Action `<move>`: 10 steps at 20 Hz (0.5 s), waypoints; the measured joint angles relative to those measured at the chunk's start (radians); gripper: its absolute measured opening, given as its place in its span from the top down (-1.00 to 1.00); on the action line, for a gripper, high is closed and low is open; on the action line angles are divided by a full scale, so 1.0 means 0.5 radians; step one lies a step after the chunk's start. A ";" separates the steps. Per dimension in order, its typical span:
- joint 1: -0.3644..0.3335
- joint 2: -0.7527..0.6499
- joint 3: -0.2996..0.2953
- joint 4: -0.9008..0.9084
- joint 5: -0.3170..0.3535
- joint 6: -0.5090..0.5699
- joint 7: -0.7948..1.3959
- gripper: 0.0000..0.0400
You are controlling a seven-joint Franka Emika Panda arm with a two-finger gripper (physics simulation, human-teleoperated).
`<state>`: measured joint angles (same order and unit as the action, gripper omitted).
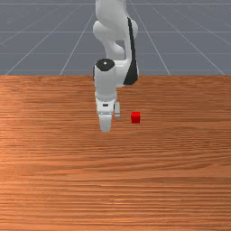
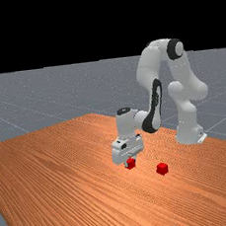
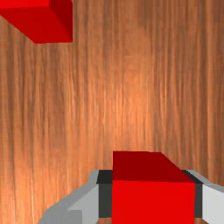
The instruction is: Stack all the cube
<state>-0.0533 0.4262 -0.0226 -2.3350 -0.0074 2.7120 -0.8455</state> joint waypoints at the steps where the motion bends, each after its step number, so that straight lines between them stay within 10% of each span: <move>1: 0.000 -0.047 0.000 -0.015 0.000 -0.025 -0.001 0.05; 10: 0.217 -0.136 0.049 0.004 0.014 -0.162 0.386 -0.01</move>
<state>0.0551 0.3583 0.0018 -2.3329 -0.0006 2.6310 -0.6524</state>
